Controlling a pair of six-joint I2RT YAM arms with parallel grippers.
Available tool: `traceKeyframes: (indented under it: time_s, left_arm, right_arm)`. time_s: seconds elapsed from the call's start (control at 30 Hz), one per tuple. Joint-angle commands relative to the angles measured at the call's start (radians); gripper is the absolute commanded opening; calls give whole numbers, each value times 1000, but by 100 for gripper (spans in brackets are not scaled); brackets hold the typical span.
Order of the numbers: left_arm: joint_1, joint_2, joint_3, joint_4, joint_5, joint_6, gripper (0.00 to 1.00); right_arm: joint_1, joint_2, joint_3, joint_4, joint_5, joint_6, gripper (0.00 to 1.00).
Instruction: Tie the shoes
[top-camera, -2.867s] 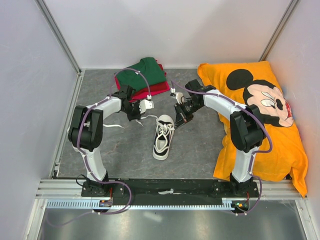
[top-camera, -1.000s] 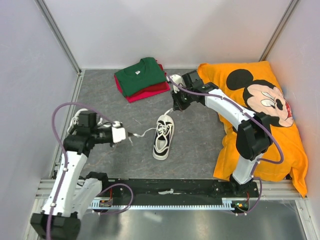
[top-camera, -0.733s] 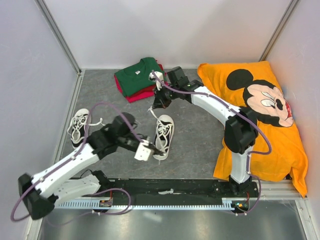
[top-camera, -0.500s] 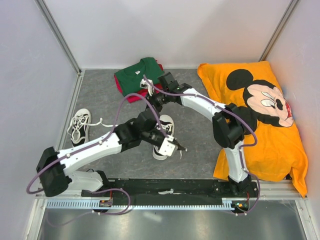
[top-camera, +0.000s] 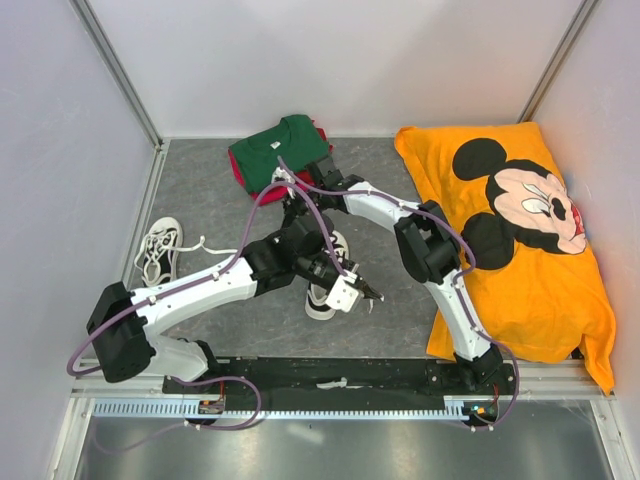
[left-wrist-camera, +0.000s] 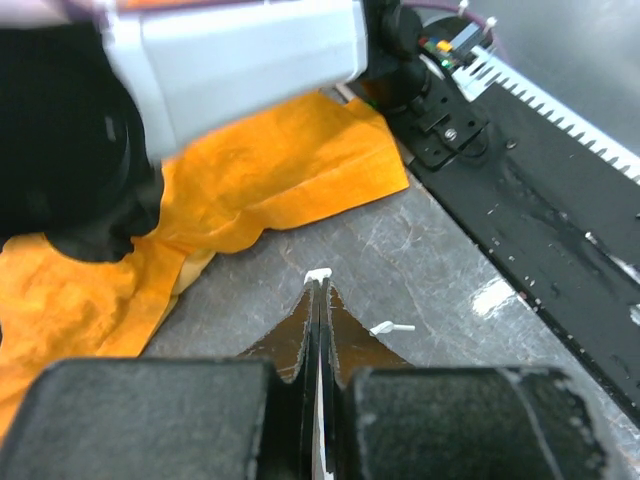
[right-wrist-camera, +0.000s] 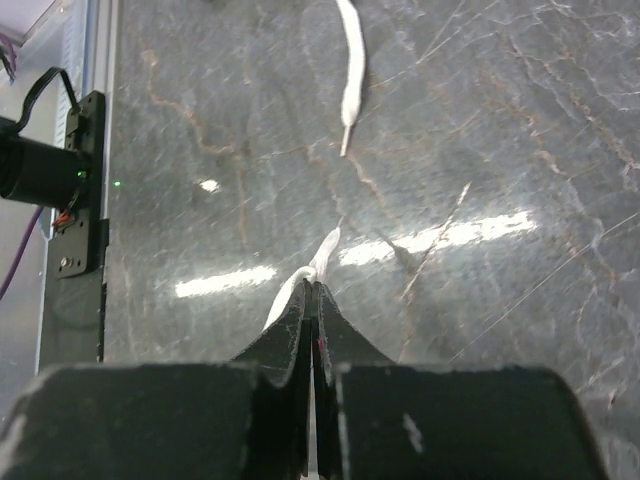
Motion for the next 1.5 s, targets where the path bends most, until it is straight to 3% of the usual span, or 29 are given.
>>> traceKeyframes:
  time_s: [0.0,0.43,0.93,1.23,1.47]
  left_arm:
    - [-31,6,77,-11,53,15,2]
    - [-84,104,149,10,66,41,2]
    - [-137,103,166,10,81,107,2]
    - [-206,123,151,9,-13,189,2]
    - [-208,150,143,-94,-53,268,2]
  right_arm:
    - [9,73,115,50,-47,15,0]
    - [42,134,101,79,2,-2,0]
    - [45,232,163,190,47,174,0]
    - [44,222,129,221,53,193,0]
    - [44,209,143,248,64,209,0]
